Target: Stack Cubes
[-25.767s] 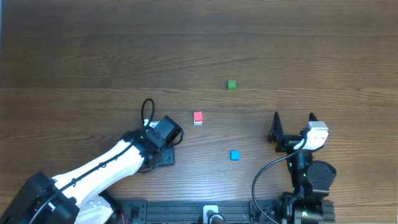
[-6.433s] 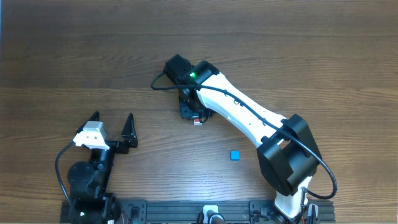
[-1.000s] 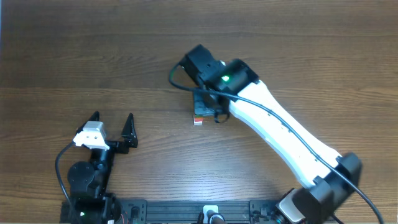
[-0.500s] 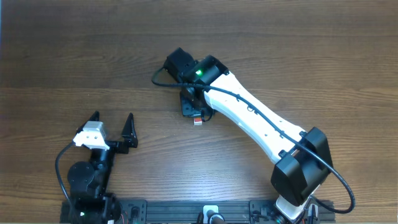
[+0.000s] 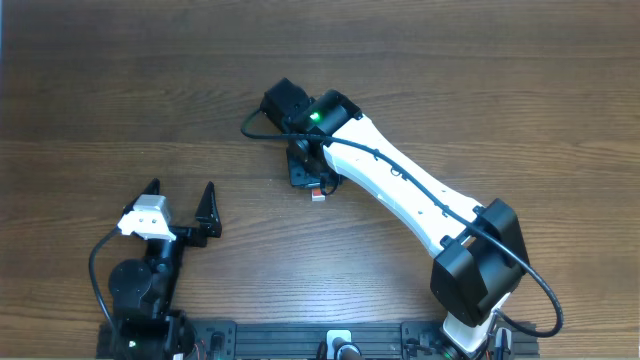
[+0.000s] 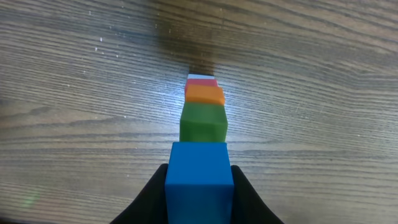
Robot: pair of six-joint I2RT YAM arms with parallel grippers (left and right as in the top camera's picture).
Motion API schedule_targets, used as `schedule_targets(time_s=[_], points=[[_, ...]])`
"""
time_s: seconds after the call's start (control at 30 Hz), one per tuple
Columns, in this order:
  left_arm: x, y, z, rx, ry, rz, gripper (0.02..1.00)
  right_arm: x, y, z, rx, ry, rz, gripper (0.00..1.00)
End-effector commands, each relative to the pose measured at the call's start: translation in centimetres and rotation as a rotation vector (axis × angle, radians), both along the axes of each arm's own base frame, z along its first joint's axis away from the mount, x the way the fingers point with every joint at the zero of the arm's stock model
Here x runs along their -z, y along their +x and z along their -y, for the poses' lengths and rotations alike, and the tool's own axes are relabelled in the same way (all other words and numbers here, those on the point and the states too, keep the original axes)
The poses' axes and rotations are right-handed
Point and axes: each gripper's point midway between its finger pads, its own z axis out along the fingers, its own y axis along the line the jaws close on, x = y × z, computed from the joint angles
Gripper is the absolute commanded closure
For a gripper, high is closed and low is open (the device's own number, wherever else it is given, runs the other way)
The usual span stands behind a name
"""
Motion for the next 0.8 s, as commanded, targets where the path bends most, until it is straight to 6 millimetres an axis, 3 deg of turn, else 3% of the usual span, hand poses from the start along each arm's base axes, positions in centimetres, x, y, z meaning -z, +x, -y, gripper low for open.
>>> schedule_targets(time_s=[0.03,0.8], points=[[0.1,0.0,-0.21,-0.009,0.012,0.003,0.02,-0.25,0.41,-0.75,-0.012,0.015,0.014,0.989],[0.1,0.0,-0.21,-0.009,0.012,0.003,0.02,0.38,0.79,-0.24,0.002,-0.002,0.003,0.989]])
